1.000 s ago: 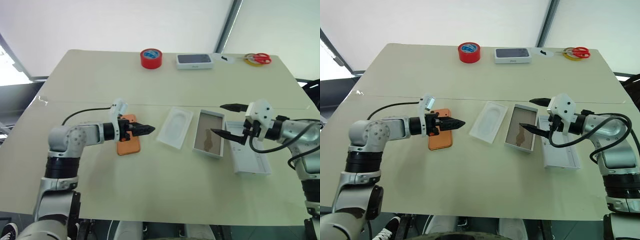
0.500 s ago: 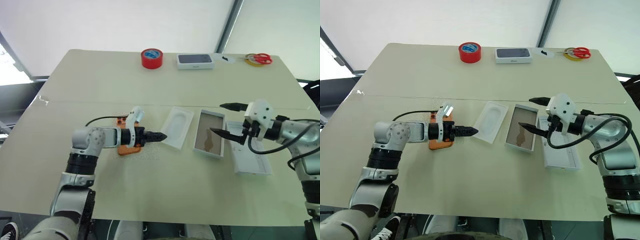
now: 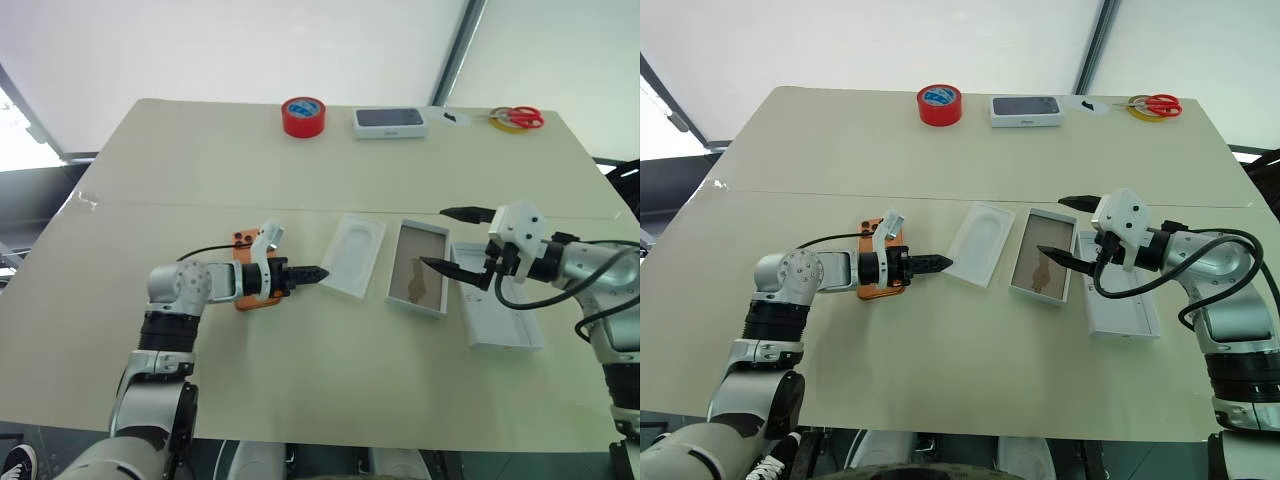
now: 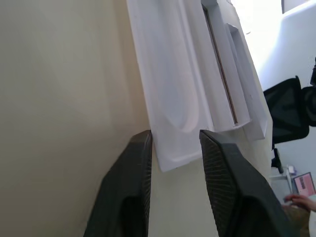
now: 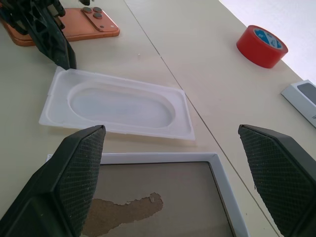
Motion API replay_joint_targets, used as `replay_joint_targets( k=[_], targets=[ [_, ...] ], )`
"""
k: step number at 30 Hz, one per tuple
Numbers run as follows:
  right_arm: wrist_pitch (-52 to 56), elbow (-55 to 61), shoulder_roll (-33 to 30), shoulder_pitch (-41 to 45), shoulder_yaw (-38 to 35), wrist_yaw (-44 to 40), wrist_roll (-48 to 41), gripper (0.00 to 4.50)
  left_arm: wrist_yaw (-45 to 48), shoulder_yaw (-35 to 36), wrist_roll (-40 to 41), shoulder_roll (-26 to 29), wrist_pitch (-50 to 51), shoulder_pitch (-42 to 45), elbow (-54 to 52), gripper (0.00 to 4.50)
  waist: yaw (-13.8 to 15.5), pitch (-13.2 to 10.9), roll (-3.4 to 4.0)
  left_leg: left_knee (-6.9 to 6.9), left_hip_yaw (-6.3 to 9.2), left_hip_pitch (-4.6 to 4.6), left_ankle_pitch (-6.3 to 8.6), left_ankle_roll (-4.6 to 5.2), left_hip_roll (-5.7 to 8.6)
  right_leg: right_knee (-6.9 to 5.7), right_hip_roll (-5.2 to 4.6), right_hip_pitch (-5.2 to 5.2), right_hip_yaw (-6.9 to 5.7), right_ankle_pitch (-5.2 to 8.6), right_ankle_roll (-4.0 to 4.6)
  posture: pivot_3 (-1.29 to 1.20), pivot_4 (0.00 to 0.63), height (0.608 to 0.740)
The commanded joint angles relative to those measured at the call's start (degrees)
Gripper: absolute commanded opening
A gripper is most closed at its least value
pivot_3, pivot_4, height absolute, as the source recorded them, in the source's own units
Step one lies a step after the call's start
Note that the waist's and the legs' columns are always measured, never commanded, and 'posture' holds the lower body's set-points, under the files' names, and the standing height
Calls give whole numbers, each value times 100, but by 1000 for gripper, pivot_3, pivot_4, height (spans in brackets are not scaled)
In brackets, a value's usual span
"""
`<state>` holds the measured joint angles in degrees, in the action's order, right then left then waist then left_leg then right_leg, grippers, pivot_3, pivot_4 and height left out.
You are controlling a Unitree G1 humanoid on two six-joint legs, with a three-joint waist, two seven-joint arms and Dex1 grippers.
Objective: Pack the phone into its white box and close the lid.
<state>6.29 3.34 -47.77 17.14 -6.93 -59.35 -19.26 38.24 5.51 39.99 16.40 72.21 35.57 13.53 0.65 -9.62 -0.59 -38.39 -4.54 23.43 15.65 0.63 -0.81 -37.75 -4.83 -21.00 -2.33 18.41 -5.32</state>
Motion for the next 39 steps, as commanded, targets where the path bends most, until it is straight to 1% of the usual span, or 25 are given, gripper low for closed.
replay_joint_targets(
  k=[1,3,6,11,19,23,29,32,34,35,39],
  targets=[
    [-52,298,-23,40,-143,56,-42,4500,-17,342,203,-55,61,86,164,1892,2,0,0,0,0,0,0,0,0,0,0,0,0,0,0,0,150,730],
    [-40,310,-21,62,-137,69,-39,4500,-31,346,112,-66,-46,102,308,1892,0,0,0,0,0,0,0,0,0,0,0,-1,0,0,0,0,150,730],
    [-24,336,-26,62,-137,79,-41,4500,4,476,220,-126,33,112,390,1892,2,0,0,0,0,-1,0,0,0,0,0,1,0,0,0,0,150,730],
    [21,400,-59,109,-149,119,-36,4500,33,313,160,-122,144,42,387,1892,1,0,0,0,0,-1,0,0,0,0,0,1,0,0,0,0,150,730],
    [99,487,-39,177,-132,174,-37,4500,102,-235,-84,70,118,158,116,1892,5,1,1,1,1,-1,0,-1,0,1,0,3,0,0,0,0,150,730],
    [130,527,-31,198,-116,207,-35,4500,49,-206,-93,5,96,242,202,1892,8,1,1,0,1,-1,0,-1,0,1,-1,3,0,0,0,0,150,730],
    [212,627,-42,249,-126,241,-64,4500,18,-262,-162,-148,-29,140,340,1892,11,1,1,0,1,-1,0,0,0,2,-1,3,0,0,0,0,150,730],
    [238,666,-54,270,-133,251,-59,4500,-45,-237,-189,-206,-43,135,412,989,14,3,1,0,1,-2,0,0,1,2,-2,5,0,0,0,0,150,730],
    [246,682,-63,278,-140,255,-49,4500,-82,-195,-214,-215,-72,159,455,90,0,5,2,0,2,-10,0,0,1,2,-3,14,0,0,0,0,150,730],
    [251,685,-64,278,-144,256,-49,4500,-76,-155,-195,-219,-56,178,487,30,-4,5,2,0,2,-14,0,0,1,2,-2,18,0,0,0,0,150,730],
    [193,664,-75,223,-153,249,5,4500,-58,-16,-89,-190,82,225,534,30,-19,6,3,7,2,-13,-2,-4,-3,2,2,11,1,0,1,0,150,730]
  ],
)
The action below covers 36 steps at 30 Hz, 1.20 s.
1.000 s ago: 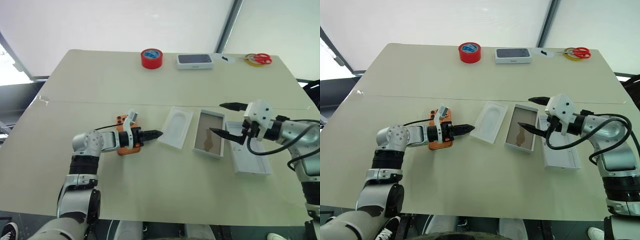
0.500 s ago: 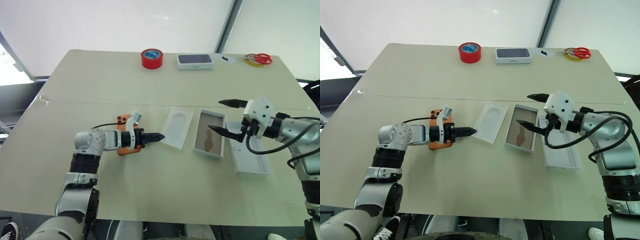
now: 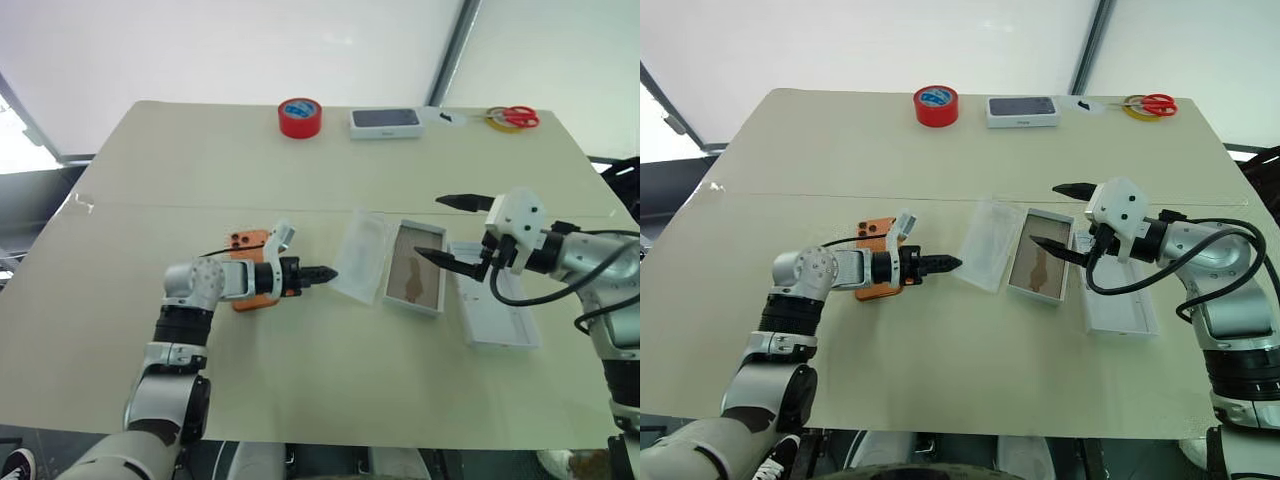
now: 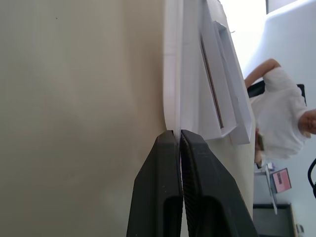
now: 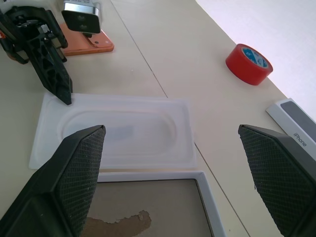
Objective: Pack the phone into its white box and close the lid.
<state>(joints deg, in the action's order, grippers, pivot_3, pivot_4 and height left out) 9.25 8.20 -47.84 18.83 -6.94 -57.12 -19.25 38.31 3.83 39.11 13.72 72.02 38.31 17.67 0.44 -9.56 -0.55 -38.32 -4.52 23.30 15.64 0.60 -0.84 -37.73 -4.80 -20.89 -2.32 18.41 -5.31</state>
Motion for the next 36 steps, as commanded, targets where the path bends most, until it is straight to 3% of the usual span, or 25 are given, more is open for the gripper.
replay_joint_targets(
  k=[1,8,10,14,21,24,31,36],
  targets=[
    [-81,186,-61,52,-158,28,-15,4500,-106,212,8,84,114,-45,138,30,1,0,-1,0,0,1,0,0,0,0,0,-2,0,0,0,0,150,730],
    [375,715,22,-334,5,-117,-391,4500,-498,1441,717,-79,369,112,-13,30,-24,-4,-6,4,0,11,-2,-4,-4,0,2,-15,1,0,0,0,150,730],
    [635,1124,37,-645,190,-189,-535,4500,-617,1465,688,-24,128,-28,-549,30,-19,-5,-8,7,0,15,-3,-4,-5,1,2,-20,1,0,0,0,150,730],
    [537,1330,40,-990,746,-179,-72,4500,-913,1701,900,-185,-112,-347,-1564,30,-5,-4,-7,6,0,16,-2,-5,-4,3,0,-17,1,0,0,0,150,730],
    [-6,565,-251,-924,1328,-275,980,4500,-1331,2241,1585,-209,248,-525,-2018,30,19,-6,-9,-1,4,14,-2,-5,2,4,-3,-10,0,0,0,0,150,730],
    [-93,380,-325,-881,1319,-399,1078,3622,-1502,2326,1820,-233,306,-761,-2299,0,15,-5,-9,2,4,14,-3,-6,-1,4,1,-12,0,0,0,0,150,730],
    [30,242,-226,-773,1445,-547,1151,28,-1620,2032,2108,-173,307,-1367,-2936,0,29,-6,-11,1,5,10,-3,-6,-1,8,0,-6,0,0,0,0,150,730],
    [208,278,-96,-684,1734,-553,1306,28,-1662,2007,2110,-25,111,-1422,-2930,0,16,-5,-11,1,8,8,-4,-8,-1,9,2,-2,-1,0,1,0,150,730]
  ],
)
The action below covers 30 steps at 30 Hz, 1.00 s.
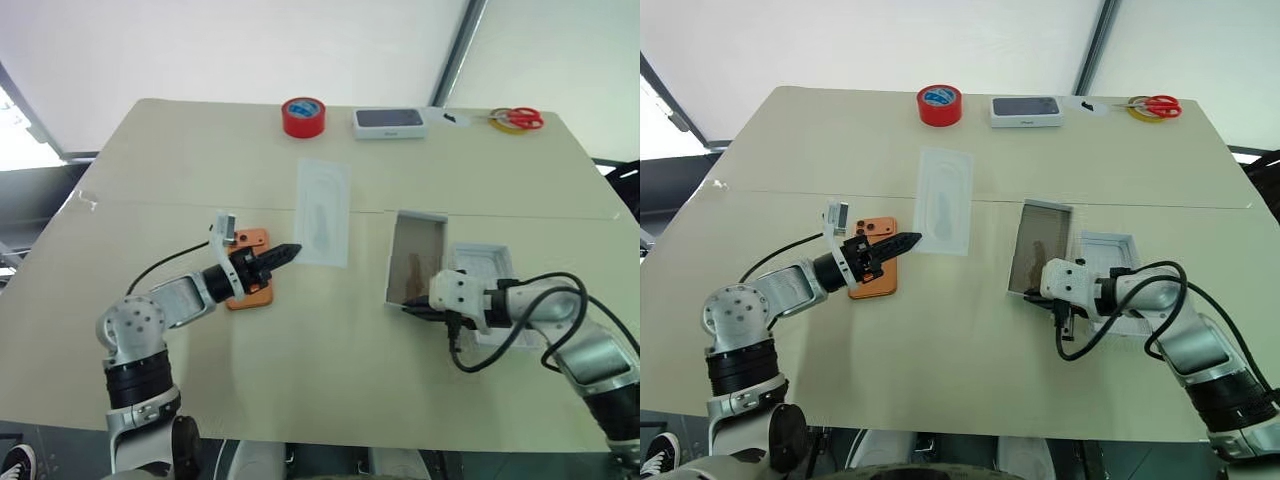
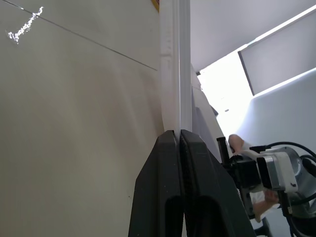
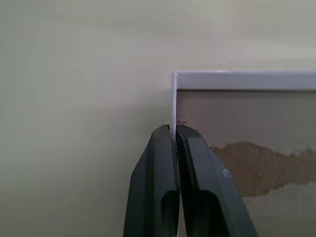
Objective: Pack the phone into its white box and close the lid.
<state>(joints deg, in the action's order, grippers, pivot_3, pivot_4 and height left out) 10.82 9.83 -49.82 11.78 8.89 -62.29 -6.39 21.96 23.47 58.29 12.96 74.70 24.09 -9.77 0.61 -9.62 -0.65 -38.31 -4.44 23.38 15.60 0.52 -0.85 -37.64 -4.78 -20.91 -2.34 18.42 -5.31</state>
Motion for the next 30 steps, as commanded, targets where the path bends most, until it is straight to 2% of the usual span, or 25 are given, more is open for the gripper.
replay_joint_targets(
  k=[1,6,11,16,20,23,30],
  targets=[
    [153,188,179,58,131,-40,-93,28,-96,109,275,18,-157,15,-149,0,-2,1,-2,1,1,-1,0,0,-1,3,2,2,0,0,0,0,150,730],
    [509,678,515,259,179,-13,-331,28,-407,300,859,-88,-121,40,-236,0,-6,1,-3,4,2,-1,0,-1,-4,5,2,2,0,0,0,0,150,730],
    [640,752,915,511,480,151,-238,28,-800,101,1062,-271,-243,-94,-390,0,9,1,-4,3,3,0,0,-1,-2,6,1,3,-1,0,0,0,150,730],
    [783,583,1011,595,646,193,-140,28,-954,-124,1176,-270,-353,-325,-609,0,5,0,-5,3,4,0,0,0,0,7,-1,4,-1,0,0,0,150,730],
    [888,663,1032,573,460,227,-317,1349,-1034,-216,1213,-211,-453,-414,-601,0,2,0,-5,4,4,0,0,0,0,7,0,4,-1,0,1,0,150,730],
    [959,764,895,566,63,193,-590,2890,-999,-389,1182,-165,-510,-480,-599,0,4,0,-5,4,4,0,0,0,0,8,0,3,-1,0,1,0,150,730],
    [703,251,294,300,-1059,-12,-1006,2890,-1030,-781,1188,-368,-512,-572,-339,0,8,0,-5,4,4,0,3,5,2,16,-4,10,-2,0,1,0,150,730]
  ],
)
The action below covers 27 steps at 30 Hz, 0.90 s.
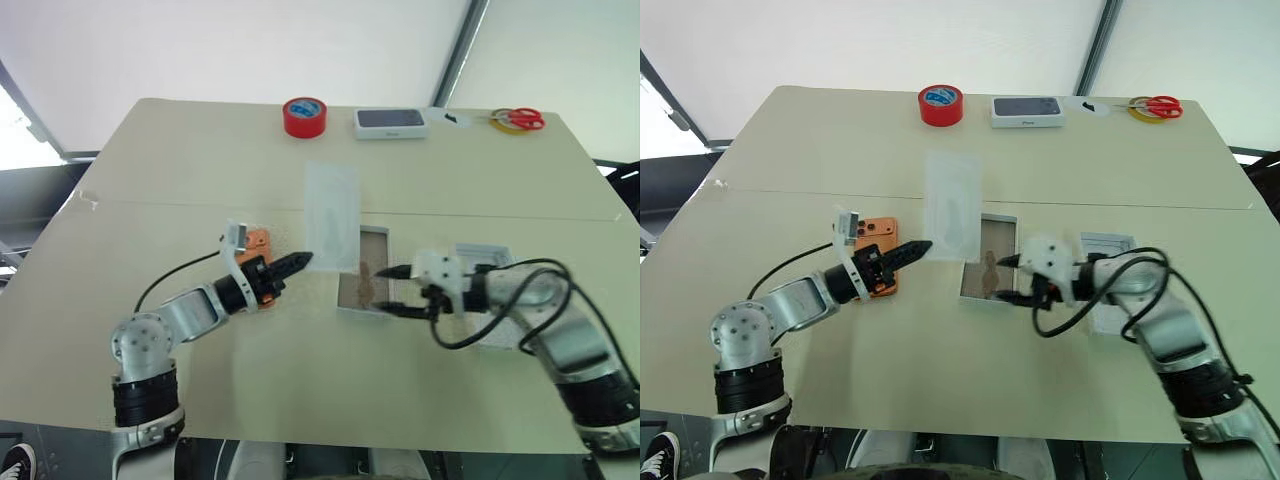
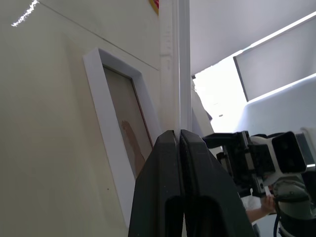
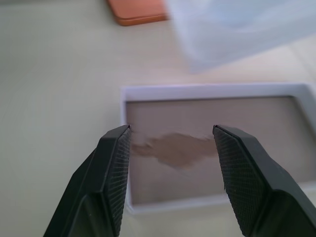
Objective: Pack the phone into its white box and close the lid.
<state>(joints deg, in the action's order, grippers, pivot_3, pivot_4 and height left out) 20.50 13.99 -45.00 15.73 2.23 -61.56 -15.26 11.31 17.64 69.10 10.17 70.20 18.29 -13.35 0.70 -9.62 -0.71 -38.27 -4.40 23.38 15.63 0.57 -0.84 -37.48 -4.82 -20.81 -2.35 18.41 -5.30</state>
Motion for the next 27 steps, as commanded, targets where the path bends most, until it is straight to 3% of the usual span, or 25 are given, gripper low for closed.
replay_joint_targets(
  k=[1,6,14,17,21,27],
  targets=[
    [-399,-305,-283,-141,-477,-118,-63,2890,74,-307,66,-119,-68,2,49,0,1,1,1,1,0,0,0,0,0,0,0,0,0,0,0,0,150,730],
    [-900,-885,-591,-143,-676,-151,116,2890,232,-615,-101,-134,-146,-141,209,0,-15,1,2,1,-2,0,0,1,0,2,1,0,0,0,0,0,150,730],
    [-1151,-1122,-534,36,-635,-59,180,2890,311,-820,-65,-224,-126,-205,473,0,6,1,3,1,-2,0,-1,0,-3,3,2,0,1,0,1,0,150,730],
    [-1170,-1122,-490,107,-585,-14,191,2957,313,-923,-115,-195,-54,-84,527,957,-1,1,3,0,-2,0,0,0,-2,3,2,1,0,0,1,0,150,730],
    [-1078,-1002,-390,186,-572,71,124,2957,411,-1048,-300,-11,-154,-75,332,3004,-6,1,3,1,-1,0,-1,0,-2,4,2,1,0,0,1,0,150,730],
    [-673,-527,211,377,-381,453,-41,2957,433,-915,-123,374,-179,-88,-229,3004,-18,1,4,4,-1,0,-1,-2,-4,4,3,-3,1,0,1,0,150,730]
  ],
)
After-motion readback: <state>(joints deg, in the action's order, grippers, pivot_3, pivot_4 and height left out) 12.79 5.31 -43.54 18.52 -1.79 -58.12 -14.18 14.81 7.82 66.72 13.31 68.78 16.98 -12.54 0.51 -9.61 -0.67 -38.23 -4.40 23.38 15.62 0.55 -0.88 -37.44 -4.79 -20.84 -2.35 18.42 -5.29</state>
